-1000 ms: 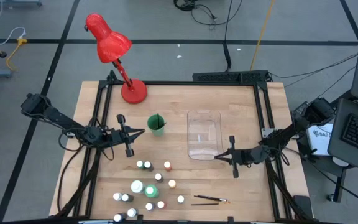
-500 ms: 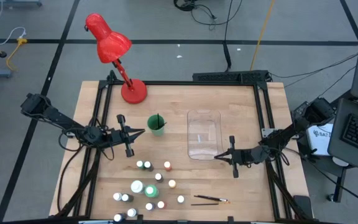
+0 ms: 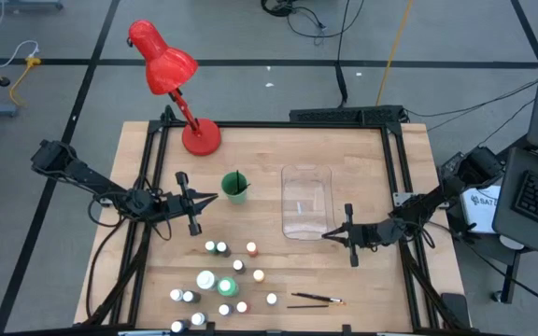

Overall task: Pick & Place Paint Supplies
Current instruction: Put the gold paintbrush into the green cup

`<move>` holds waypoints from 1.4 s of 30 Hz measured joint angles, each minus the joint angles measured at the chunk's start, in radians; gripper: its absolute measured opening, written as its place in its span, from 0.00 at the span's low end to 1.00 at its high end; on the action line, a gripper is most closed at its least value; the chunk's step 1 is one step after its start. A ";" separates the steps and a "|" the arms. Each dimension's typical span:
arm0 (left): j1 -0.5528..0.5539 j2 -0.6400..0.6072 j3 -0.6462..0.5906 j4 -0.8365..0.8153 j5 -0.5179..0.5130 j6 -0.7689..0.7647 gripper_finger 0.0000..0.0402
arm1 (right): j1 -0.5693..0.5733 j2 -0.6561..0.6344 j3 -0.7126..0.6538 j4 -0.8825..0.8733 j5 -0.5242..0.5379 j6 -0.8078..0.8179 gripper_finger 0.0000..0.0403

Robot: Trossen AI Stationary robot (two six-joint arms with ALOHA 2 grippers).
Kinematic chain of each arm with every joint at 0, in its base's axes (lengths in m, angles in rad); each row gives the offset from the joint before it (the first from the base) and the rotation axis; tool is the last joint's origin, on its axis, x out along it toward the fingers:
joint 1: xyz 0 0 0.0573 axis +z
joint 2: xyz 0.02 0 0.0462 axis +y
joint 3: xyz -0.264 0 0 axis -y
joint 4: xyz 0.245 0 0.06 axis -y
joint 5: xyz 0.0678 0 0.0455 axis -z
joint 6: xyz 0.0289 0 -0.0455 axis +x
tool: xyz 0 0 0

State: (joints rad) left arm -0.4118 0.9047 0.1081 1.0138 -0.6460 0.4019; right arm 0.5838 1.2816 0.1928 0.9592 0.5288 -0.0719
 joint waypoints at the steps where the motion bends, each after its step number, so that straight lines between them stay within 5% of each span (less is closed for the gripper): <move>1: 0.000 0.000 0.000 0.000 0.000 0.000 0.06 | -0.001 0.000 0.000 0.000 0.002 -0.001 0.01; 11: 0.000 0.000 0.000 -0.008 0.000 -0.002 0.06 | -0.002 0.000 0.000 -0.011 0.073 0.024 0.01; 22: 0.000 0.000 0.000 -0.049 0.000 0.075 0.06 | 0.022 0.001 0.008 0.160 0.072 -0.151 0.01; 27: -0.003 0.000 0.000 -0.068 0.000 0.049 0.06 | 0.097 -0.001 0.126 0.128 0.078 -0.266 0.01; 31: -0.019 0.000 0.000 -0.069 0.000 0.005 0.06 | 0.207 0.017 0.363 -0.230 0.261 -0.269 0.01; 35: -0.039 0.000 0.000 -0.072 0.000 0.002 0.06 | 0.292 0.112 0.678 -0.755 0.449 -0.034 0.01; 38: -0.055 0.000 0.000 -0.076 0.000 0.001 0.06 | 0.330 0.197 0.884 -1.129 0.412 0.237 0.01; 42: -0.070 0.000 0.000 -0.077 0.000 0.001 0.06 | 0.348 0.281 1.035 -1.455 0.194 0.672 0.01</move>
State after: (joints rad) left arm -0.4816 0.9051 0.1085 0.9371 -0.6460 0.4026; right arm 0.9321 1.5625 1.2281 -0.4958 0.7227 0.6004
